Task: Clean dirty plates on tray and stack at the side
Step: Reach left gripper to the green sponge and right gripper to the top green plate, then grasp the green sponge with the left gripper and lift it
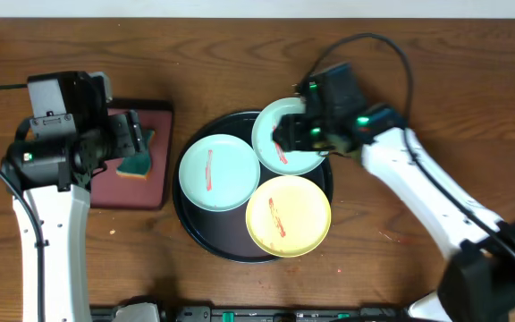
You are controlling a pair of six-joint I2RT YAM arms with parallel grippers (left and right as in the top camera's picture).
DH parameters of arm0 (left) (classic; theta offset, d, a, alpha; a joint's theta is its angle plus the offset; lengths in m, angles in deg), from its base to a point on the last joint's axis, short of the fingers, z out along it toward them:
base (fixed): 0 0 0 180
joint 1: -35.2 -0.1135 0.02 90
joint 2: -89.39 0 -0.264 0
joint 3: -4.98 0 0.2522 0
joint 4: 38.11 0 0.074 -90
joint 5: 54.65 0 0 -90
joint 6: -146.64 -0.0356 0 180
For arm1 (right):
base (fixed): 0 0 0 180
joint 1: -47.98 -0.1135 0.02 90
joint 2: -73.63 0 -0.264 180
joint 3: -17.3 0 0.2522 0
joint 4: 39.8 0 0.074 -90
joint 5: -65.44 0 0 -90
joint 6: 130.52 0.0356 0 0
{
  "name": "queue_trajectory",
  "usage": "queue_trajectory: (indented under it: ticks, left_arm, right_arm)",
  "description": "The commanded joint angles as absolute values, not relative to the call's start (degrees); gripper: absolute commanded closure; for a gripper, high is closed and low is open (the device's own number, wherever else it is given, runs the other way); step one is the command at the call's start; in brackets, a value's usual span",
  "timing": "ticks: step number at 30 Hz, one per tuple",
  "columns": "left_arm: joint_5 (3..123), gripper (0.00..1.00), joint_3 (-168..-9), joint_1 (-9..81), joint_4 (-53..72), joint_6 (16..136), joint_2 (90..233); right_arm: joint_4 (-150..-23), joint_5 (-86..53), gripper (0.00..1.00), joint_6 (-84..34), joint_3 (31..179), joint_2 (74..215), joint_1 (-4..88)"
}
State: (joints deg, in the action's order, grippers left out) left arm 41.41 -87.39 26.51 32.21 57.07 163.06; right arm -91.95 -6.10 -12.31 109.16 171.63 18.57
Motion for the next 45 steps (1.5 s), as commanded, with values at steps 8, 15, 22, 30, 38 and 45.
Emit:
queue_trajectory:
  ticks: [8, 15, 22, 30, 38, 45]
  left_arm:
    - [37.26, 0.24, -88.51, 26.2, 33.74, 59.51, 173.88]
    - [37.24, 0.24, -88.51, 26.2, 33.87, 59.51, 179.71]
    - [37.19, 0.24, -88.51, 25.96, 33.43, 59.49, 180.28]
    - [37.19, 0.24, -88.53, 25.46, 33.02, 59.47, 180.28]
    - [37.17, 0.23, -88.51, 25.46, 32.06, 59.27, 180.39]
    - [37.19, 0.24, -87.13, 25.09, 32.03, 56.19, 181.86]
  right_arm:
    - [-92.06, -12.79, 0.56, -8.25, 113.51, 183.63, 10.53]
    - [-91.4, -14.23, 0.67, -9.73, 113.51, 188.13, 8.43]
    - [-90.05, -16.7, 0.71, -10.32, 113.51, 189.94, 6.72]
    - [-88.89, -17.14, 0.79, -9.67, 113.51, 192.83, 6.55]
    - [-87.34, -17.64, 0.95, -9.23, 113.51, 195.28, 6.57]
    - [-87.4, -17.64, 0.99, -9.28, 113.51, 195.28, 6.59]
